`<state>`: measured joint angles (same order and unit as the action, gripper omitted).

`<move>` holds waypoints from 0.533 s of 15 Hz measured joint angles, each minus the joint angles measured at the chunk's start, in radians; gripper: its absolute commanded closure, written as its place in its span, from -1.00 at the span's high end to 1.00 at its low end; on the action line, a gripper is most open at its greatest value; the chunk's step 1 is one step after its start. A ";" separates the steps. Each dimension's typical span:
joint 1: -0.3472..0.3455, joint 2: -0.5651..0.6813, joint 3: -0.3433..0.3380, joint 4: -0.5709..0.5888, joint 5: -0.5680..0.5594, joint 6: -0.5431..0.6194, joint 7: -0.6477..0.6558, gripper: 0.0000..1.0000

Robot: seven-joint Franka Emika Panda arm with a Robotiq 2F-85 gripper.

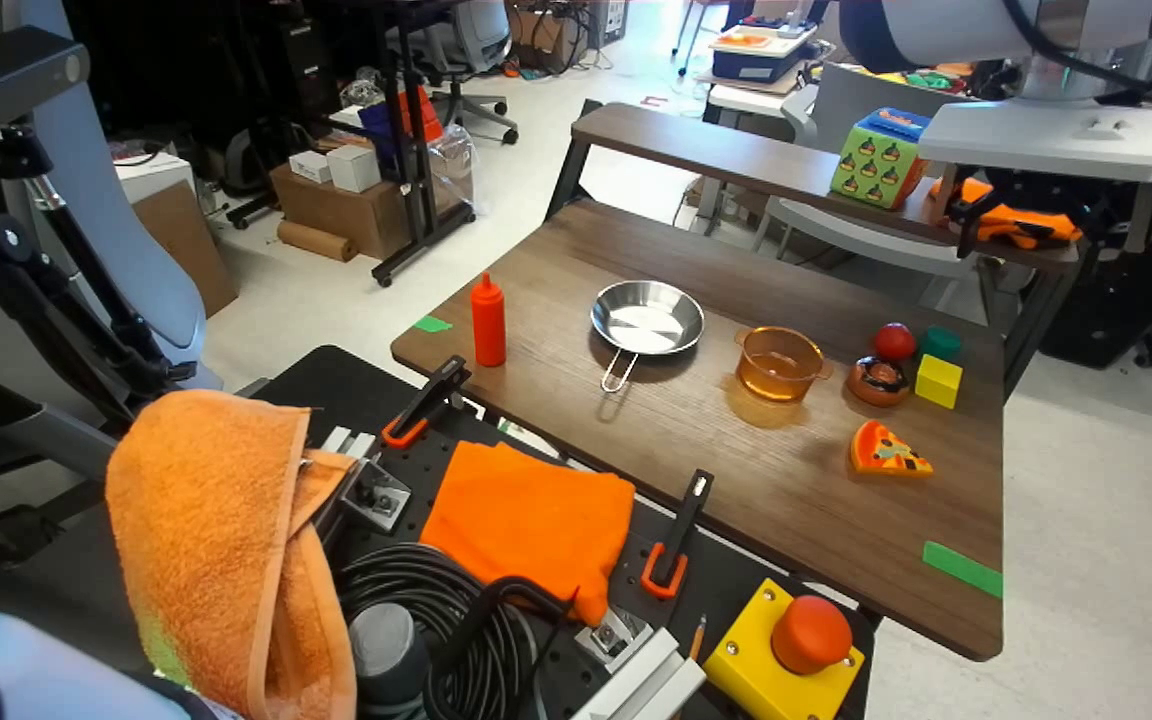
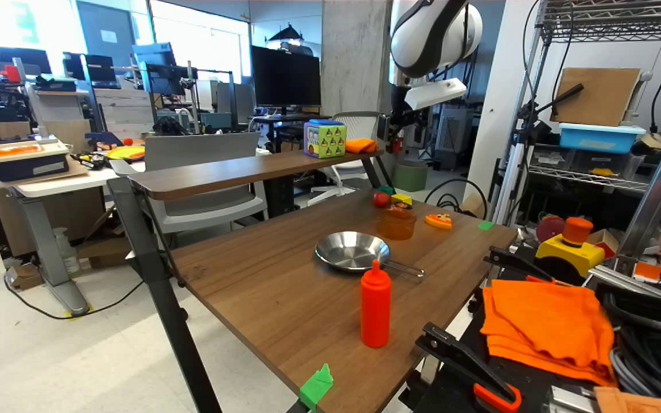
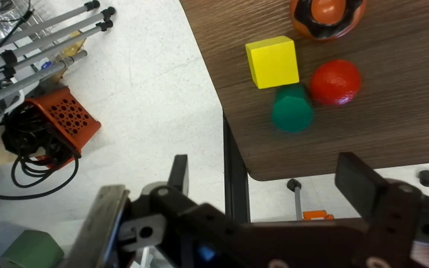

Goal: Pick up the yellow object from the table and put it in the pot

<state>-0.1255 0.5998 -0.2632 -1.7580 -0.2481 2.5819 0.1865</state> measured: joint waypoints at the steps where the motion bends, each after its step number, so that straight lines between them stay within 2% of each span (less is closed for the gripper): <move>1: 0.010 -0.014 -0.007 -0.025 -0.008 0.021 0.017 1.00; 8: 0.056 -0.078 -0.044 -0.132 -0.028 0.074 0.088 1.00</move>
<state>-0.0698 0.5221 -0.3074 -1.8904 -0.2765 2.6557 0.2744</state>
